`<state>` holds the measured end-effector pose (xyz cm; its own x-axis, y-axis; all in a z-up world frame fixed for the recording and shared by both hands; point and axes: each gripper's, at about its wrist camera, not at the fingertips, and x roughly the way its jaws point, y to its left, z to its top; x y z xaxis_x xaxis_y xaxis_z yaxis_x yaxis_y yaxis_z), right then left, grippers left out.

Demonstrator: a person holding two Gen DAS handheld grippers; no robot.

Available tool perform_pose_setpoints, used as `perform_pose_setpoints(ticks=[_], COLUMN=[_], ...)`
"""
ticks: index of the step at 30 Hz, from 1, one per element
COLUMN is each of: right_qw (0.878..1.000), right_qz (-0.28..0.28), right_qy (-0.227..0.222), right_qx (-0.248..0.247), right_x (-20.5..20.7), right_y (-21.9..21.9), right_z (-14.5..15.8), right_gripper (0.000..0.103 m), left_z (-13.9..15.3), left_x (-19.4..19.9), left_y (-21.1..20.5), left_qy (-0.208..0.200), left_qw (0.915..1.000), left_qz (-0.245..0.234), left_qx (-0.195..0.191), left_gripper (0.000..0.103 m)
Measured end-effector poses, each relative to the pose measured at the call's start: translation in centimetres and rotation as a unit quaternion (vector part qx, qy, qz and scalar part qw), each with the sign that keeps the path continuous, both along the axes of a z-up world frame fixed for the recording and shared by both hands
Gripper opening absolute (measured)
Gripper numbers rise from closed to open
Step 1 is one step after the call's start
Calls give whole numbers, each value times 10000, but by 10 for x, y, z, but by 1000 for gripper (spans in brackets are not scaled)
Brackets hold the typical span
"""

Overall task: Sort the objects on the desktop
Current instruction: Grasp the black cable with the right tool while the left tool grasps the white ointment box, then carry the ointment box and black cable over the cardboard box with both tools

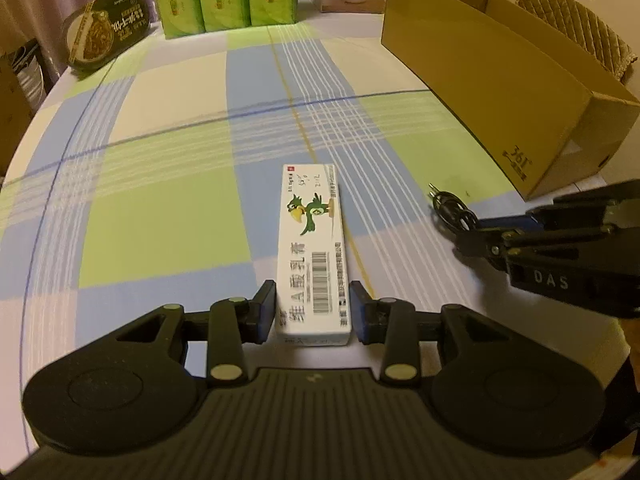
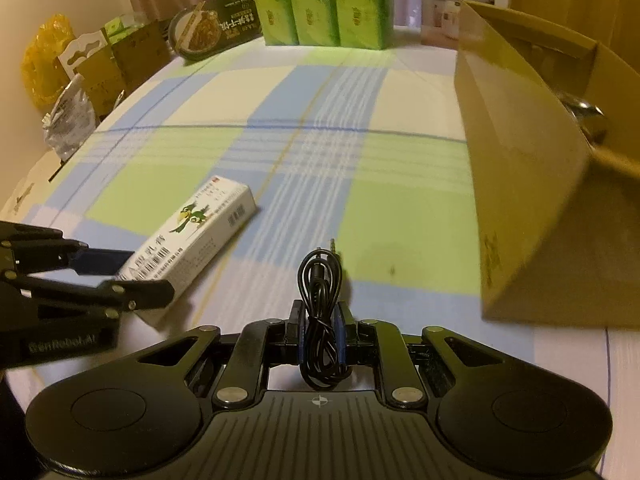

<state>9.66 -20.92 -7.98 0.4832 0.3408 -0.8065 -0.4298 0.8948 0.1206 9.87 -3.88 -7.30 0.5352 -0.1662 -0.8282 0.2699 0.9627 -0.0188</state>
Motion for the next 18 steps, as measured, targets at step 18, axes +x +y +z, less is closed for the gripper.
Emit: perform_pose_setpoints(ticks=[18], right_qw=[9971], right_qz=[342], right_qy=[-674], right_qx=[-136], right_x=[-13], right_y=[4], right_z=[-17], right_gripper=[14], left_z=[-6], left_x=[23], left_y=[-4], left_qy=[-133], left_qw=[9999], left_qz=[-4], left_qx=[32], left_gripper=[46])
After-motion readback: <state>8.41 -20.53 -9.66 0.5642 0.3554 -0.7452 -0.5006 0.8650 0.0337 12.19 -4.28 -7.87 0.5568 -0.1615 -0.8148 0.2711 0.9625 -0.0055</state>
